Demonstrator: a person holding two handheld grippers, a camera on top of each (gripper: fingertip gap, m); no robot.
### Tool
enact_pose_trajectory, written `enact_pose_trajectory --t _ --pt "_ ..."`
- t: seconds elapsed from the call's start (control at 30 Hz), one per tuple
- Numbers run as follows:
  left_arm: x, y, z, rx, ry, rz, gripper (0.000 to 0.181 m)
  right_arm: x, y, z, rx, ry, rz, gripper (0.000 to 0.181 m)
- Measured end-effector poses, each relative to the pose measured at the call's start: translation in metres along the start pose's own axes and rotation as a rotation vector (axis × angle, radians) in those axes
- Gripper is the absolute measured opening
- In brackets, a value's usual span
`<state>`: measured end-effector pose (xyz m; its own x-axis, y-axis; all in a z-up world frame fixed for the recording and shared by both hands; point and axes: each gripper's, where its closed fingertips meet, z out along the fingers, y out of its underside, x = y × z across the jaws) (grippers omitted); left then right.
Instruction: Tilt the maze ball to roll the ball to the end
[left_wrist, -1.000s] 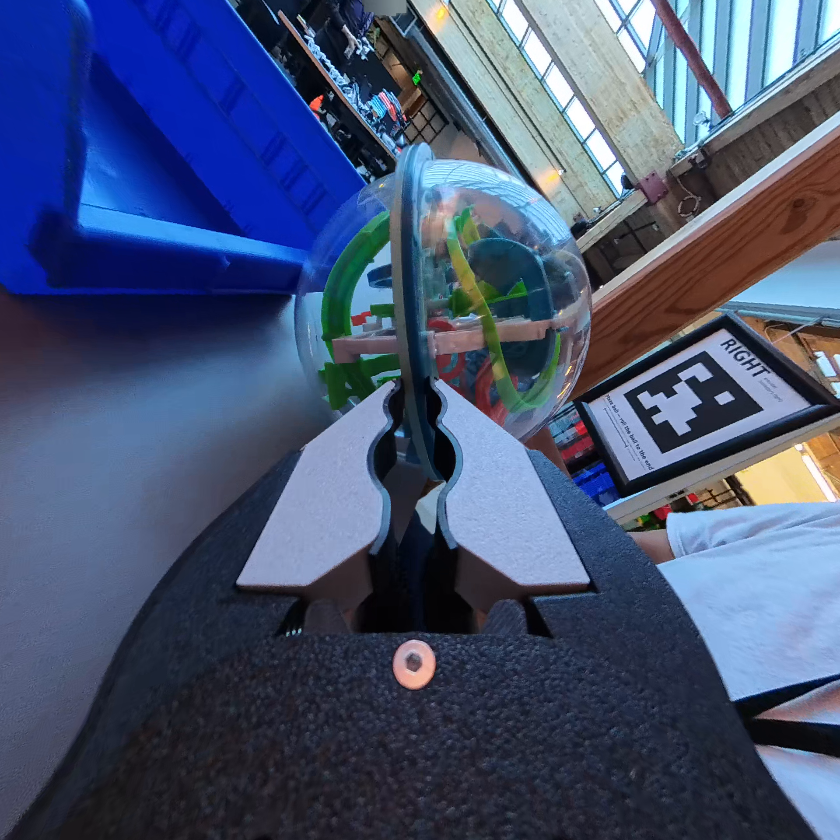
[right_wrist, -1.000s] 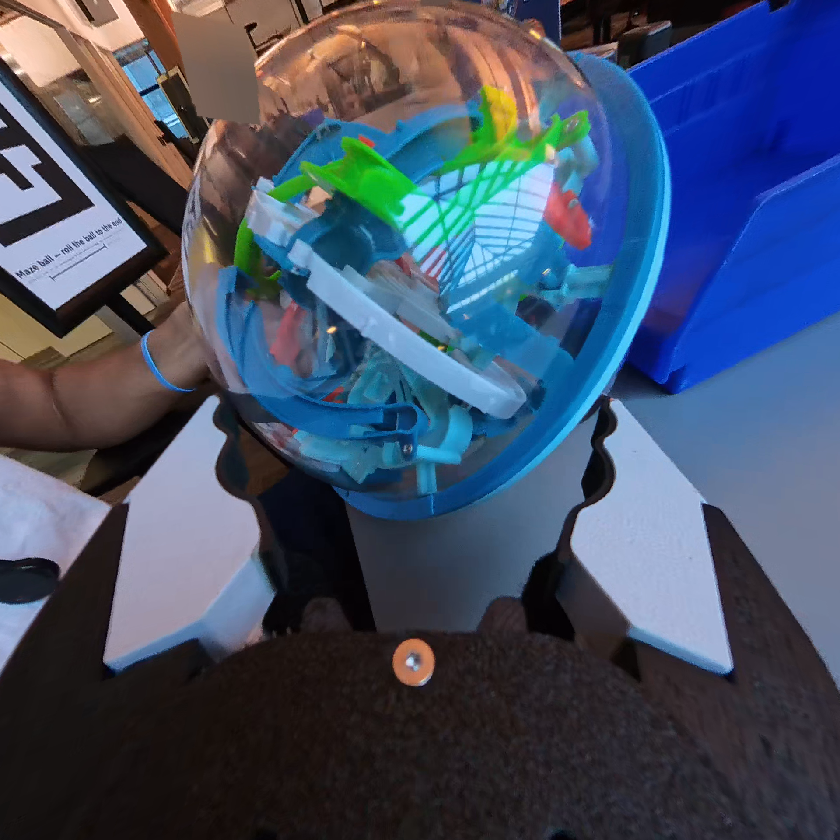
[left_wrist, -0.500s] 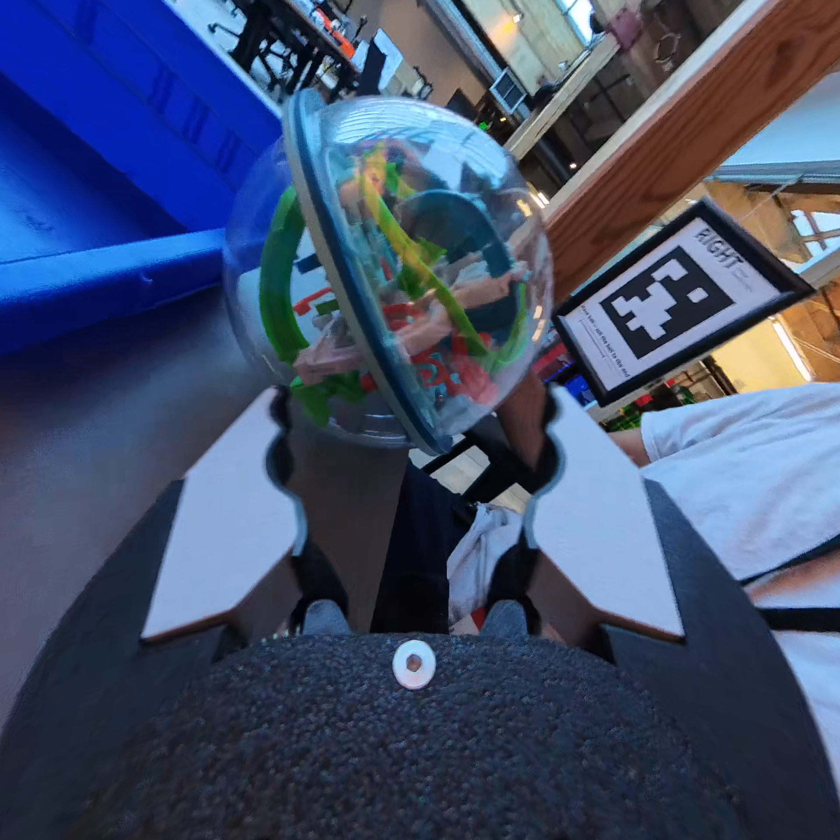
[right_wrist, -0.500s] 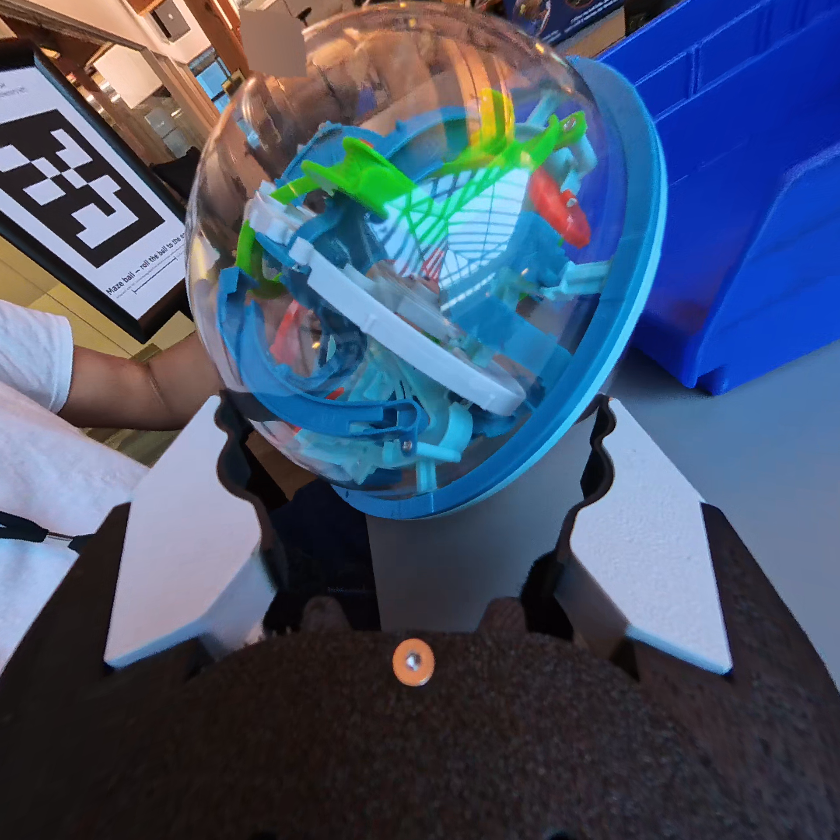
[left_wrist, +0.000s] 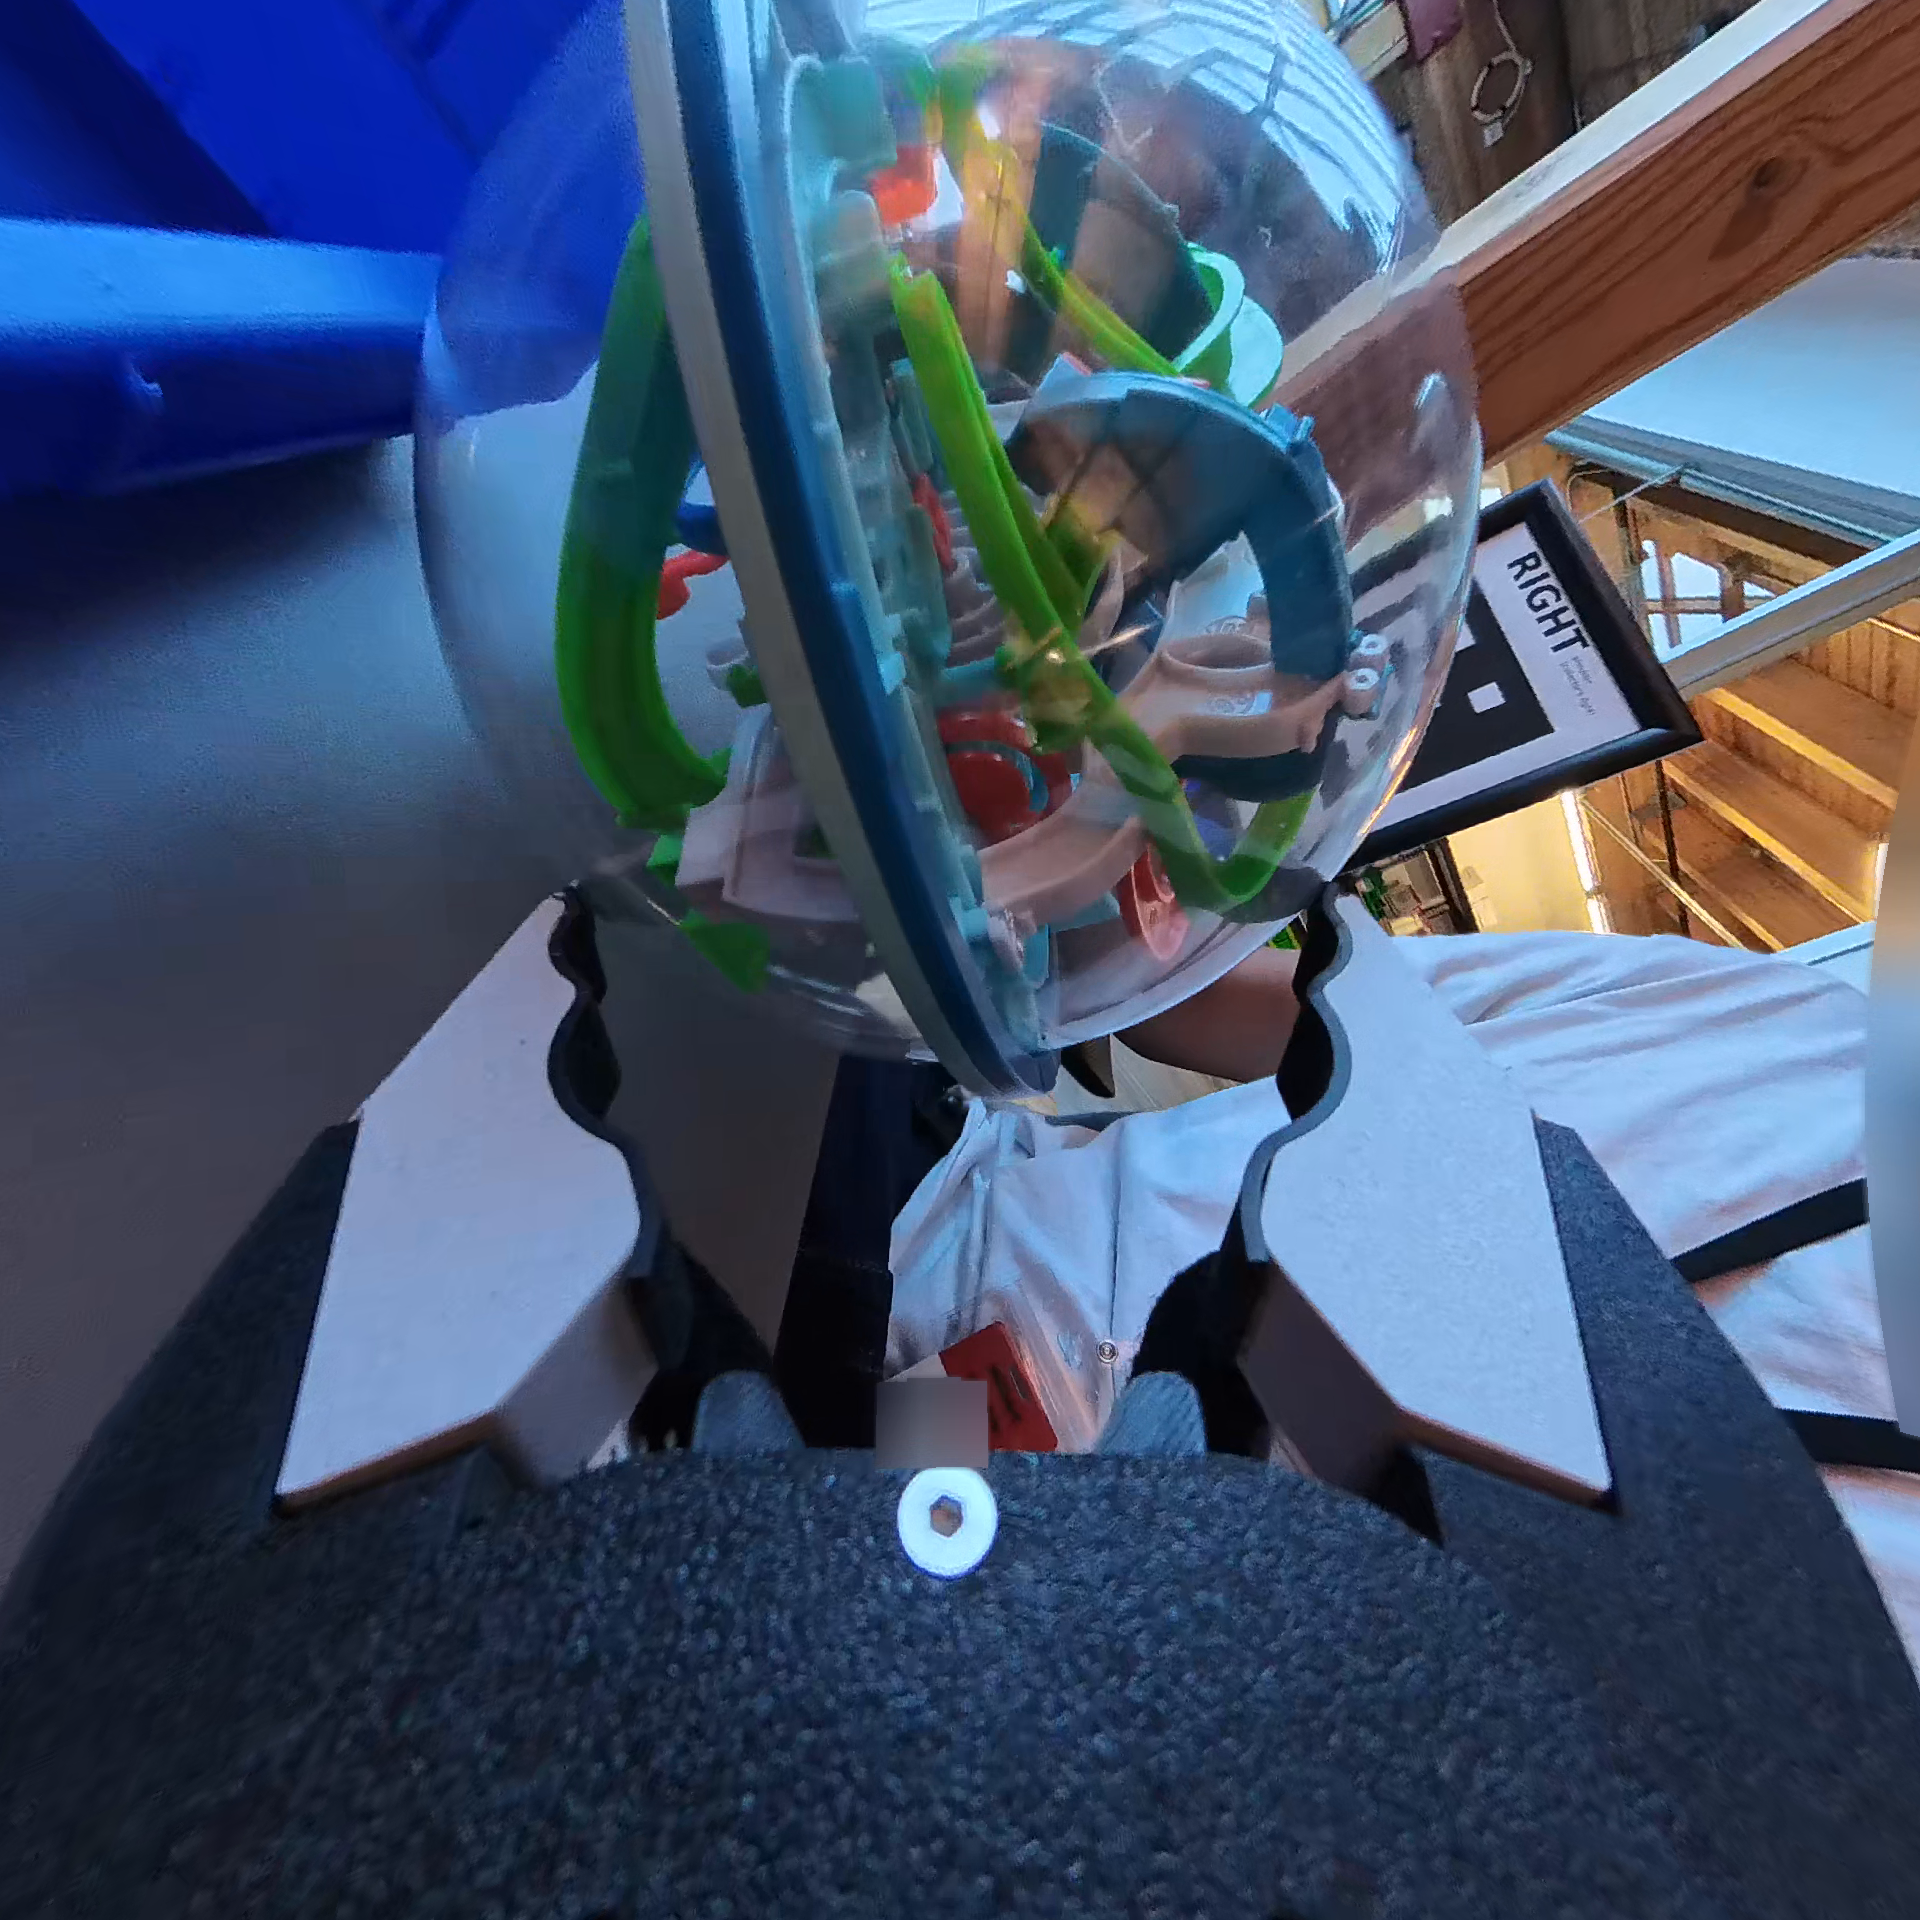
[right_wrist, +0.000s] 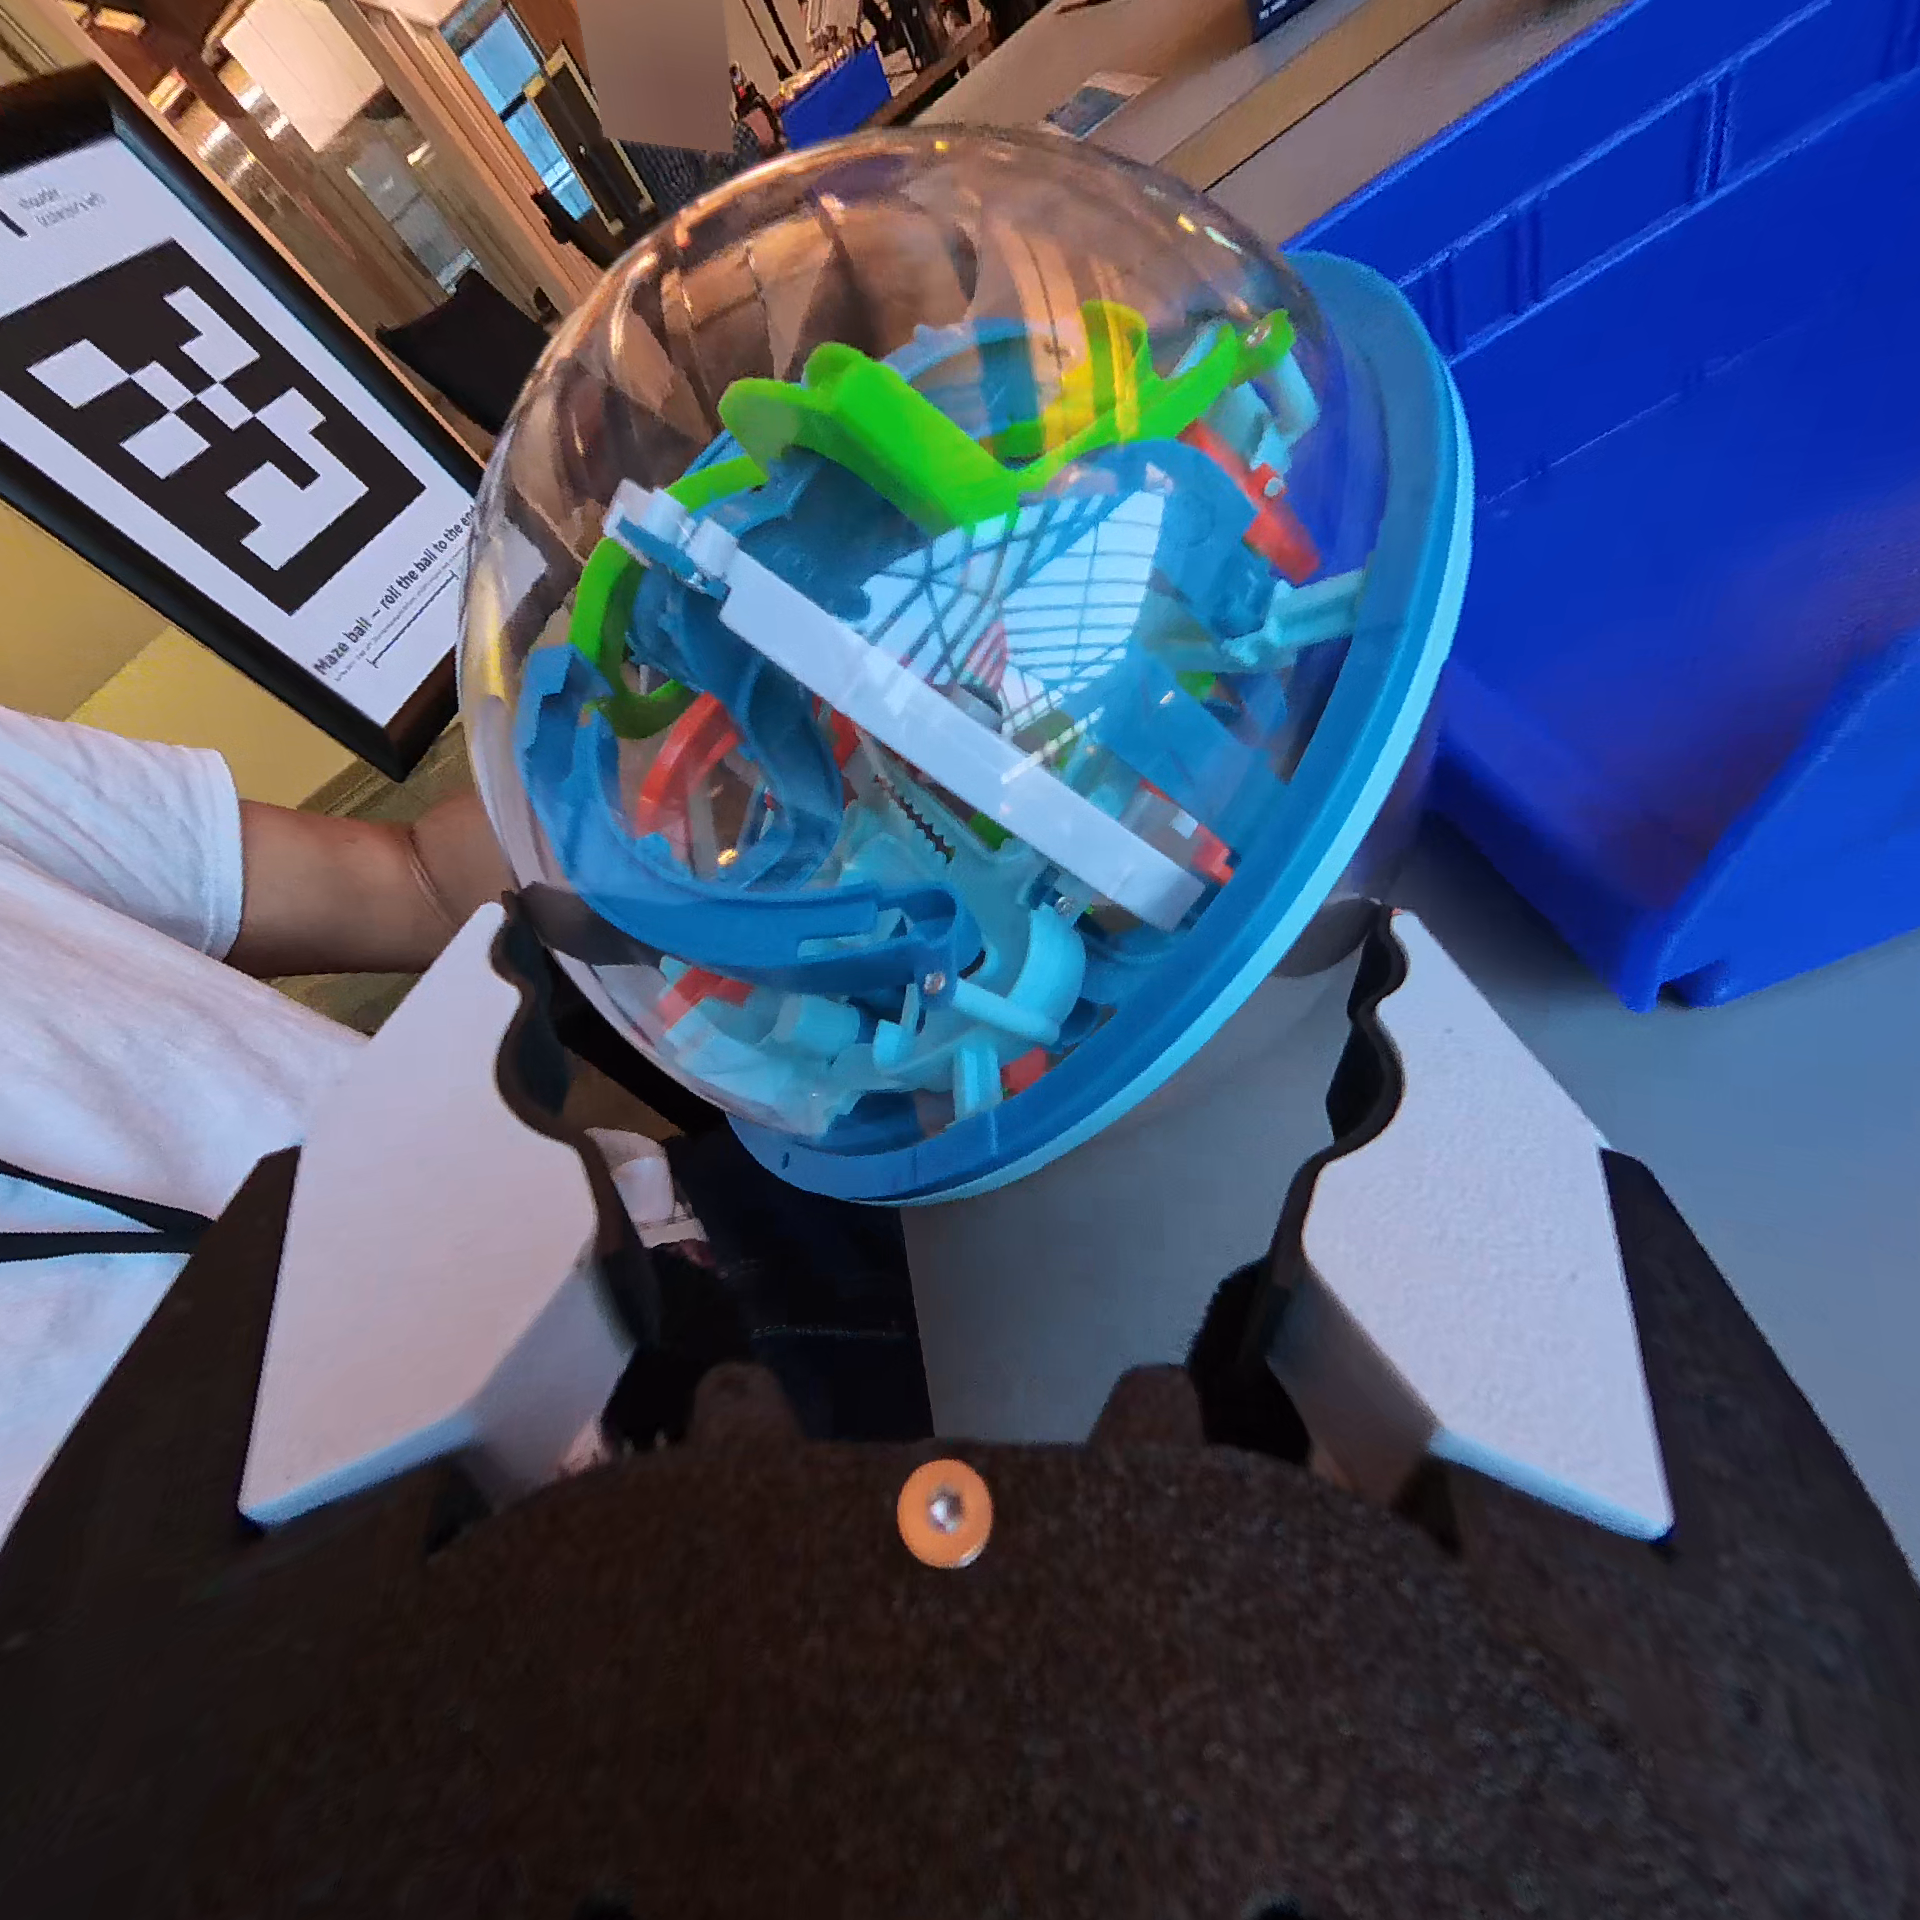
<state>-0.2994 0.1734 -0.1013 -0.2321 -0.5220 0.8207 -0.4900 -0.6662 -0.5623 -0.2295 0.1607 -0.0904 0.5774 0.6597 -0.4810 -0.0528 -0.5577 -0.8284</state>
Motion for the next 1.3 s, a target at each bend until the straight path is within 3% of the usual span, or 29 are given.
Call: enact_pose_trajectory --t 0.6,1.3 --pt "0.067 -0.038 0.012 0.111 0.179 0.075 0.128 -0.044 -0.087 -0.036 -0.094 0.06 -0.112 0.148" --pt "0.086 -0.045 0.008 0.153 0.216 -0.018 0.128 -0.053 -0.109 -0.036 -0.081 0.029 -0.032 0.148"
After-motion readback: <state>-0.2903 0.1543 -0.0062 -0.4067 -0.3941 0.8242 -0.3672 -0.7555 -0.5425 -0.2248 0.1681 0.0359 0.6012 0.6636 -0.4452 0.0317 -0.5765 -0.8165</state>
